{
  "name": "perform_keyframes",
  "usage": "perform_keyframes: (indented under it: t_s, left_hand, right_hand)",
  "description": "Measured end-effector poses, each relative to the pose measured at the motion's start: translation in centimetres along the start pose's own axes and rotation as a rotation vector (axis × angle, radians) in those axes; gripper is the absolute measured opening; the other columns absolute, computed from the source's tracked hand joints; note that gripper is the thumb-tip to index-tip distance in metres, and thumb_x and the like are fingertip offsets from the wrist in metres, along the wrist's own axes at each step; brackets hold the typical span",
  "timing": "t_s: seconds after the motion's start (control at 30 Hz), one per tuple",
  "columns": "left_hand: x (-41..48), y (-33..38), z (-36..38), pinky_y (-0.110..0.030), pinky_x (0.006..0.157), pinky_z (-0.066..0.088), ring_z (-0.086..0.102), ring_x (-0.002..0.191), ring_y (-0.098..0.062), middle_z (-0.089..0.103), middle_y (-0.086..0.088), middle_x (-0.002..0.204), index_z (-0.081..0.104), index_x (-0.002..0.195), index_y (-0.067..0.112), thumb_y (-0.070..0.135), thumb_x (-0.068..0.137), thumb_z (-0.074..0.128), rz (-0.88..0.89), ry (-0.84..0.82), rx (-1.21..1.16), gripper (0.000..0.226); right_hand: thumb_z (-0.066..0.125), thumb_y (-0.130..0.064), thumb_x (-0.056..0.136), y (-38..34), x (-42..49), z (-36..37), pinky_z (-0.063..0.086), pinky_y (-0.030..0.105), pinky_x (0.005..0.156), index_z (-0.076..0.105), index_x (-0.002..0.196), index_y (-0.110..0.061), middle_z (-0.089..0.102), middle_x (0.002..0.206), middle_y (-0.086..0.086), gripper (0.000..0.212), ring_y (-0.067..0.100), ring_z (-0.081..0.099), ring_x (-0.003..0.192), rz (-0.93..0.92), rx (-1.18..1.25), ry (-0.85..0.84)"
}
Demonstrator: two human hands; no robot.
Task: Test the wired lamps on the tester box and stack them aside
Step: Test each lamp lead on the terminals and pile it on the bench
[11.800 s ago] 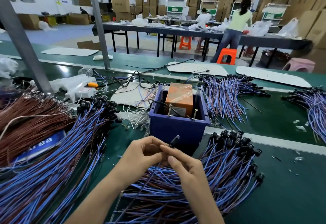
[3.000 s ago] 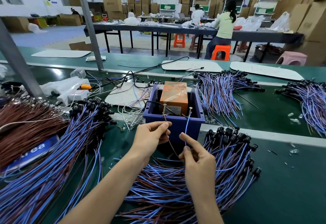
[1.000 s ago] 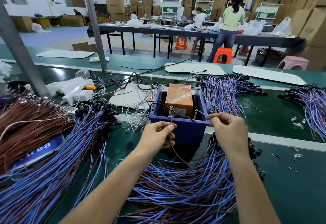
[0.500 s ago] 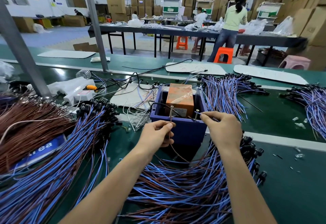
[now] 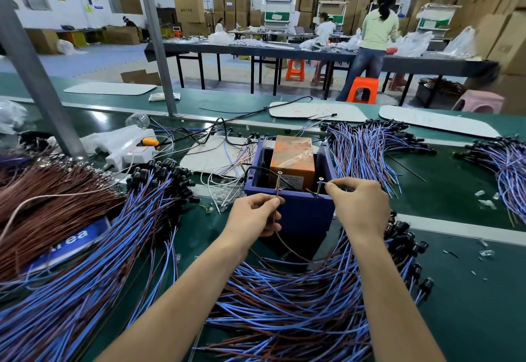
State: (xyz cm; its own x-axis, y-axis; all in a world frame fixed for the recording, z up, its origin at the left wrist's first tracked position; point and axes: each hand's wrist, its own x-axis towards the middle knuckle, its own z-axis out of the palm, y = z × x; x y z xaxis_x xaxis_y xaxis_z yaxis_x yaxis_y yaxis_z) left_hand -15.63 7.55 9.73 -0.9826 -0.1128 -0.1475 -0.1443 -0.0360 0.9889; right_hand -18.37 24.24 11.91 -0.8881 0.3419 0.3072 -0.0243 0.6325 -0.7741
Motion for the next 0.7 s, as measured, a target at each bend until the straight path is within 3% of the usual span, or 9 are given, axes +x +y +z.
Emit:
perform_keyframes:
  t_s: [0.27, 0.47, 0.7]
  left_hand:
    - [0.06, 0.27, -0.14, -0.019, 0.055, 0.050, 0.056, 0.046, -0.007, 0.058, 0.003, 0.059, 0.071, 0.091, 0.013, 0.018, 0.096, 0.055, 0.011, 0.015, -0.021, 0.017]
    - [-0.08, 0.25, -0.42, -0.022, 0.057, 0.050, 0.054, 0.044, -0.006, 0.057, 0.005, 0.056, 0.072, 0.089, 0.013, 0.017, 0.095, 0.057, 0.013, 0.014, -0.040, 0.017]
    - [0.05, 0.01, -0.19, -0.021, 0.056, 0.051, 0.054, 0.044, -0.006, 0.057, 0.001, 0.061, 0.072, 0.088, 0.013, 0.016, 0.095, 0.057, 0.017, 0.015, -0.049, 0.016]
  right_hand:
    - [0.066, -0.024, 0.083, -0.13, -0.10, 0.01, 0.045, 0.026, 0.058, 0.076, 0.082, -0.023, 0.071, 0.079, 0.007, 0.011, 0.029, 0.063, 0.074, 0.021, 0.000, -0.018]
    - [0.066, -0.022, 0.083, 0.24, -0.44, 0.06, 0.036, 0.024, 0.050, 0.076, 0.082, -0.020, 0.067, 0.071, 0.005, 0.011, 0.027, 0.058, 0.066, 0.041, 0.021, 0.048]
    - [0.067, -0.023, 0.084, 0.63, -0.68, -0.66, 0.042, 0.027, 0.058, 0.076, 0.086, -0.019, 0.069, 0.081, 0.007, 0.011, 0.027, 0.061, 0.074, 0.001, 0.035, 0.056]
